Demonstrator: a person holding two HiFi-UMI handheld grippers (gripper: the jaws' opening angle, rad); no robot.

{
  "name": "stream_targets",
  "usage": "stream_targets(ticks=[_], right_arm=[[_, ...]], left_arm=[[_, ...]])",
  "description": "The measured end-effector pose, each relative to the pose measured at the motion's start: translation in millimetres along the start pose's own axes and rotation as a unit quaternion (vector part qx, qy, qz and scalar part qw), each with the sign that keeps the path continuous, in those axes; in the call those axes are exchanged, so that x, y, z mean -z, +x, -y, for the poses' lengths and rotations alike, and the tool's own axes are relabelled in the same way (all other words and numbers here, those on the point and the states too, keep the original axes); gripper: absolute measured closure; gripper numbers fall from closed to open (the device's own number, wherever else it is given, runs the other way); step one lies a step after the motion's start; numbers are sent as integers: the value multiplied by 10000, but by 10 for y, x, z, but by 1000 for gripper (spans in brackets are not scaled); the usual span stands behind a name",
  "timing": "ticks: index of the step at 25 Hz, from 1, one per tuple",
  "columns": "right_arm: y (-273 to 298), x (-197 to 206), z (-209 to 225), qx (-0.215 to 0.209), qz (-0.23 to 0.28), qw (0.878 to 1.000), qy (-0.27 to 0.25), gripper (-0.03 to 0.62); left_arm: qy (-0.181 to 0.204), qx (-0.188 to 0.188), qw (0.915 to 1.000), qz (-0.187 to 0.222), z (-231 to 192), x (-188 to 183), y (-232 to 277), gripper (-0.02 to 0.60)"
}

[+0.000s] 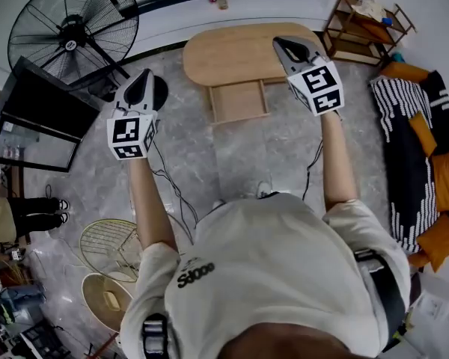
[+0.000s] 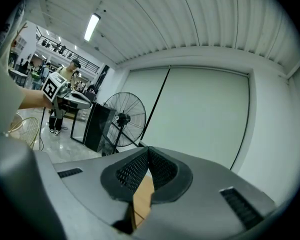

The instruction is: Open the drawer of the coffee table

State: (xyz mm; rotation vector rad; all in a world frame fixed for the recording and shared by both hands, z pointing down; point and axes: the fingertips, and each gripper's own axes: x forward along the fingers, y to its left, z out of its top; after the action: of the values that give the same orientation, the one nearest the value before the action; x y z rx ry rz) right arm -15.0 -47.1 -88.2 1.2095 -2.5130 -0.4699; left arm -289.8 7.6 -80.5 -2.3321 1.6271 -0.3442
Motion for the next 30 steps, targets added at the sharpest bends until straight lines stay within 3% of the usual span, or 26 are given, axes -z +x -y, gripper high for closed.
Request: stream_targets(ticks=[9, 18, 30], right_arm=[[63, -247, -444, 86, 114, 9999, -44, 588], [96, -386, -580, 20, 156, 9998, -154, 588], [69, -252, -553, 37, 22, 9998, -176, 588]], left_arm=[[-4, 0, 10000, 91, -229, 90, -303, 563], [40, -40, 9999, 146, -308, 77, -400, 563], [91, 52, 9999, 58, -242, 132, -337, 563]])
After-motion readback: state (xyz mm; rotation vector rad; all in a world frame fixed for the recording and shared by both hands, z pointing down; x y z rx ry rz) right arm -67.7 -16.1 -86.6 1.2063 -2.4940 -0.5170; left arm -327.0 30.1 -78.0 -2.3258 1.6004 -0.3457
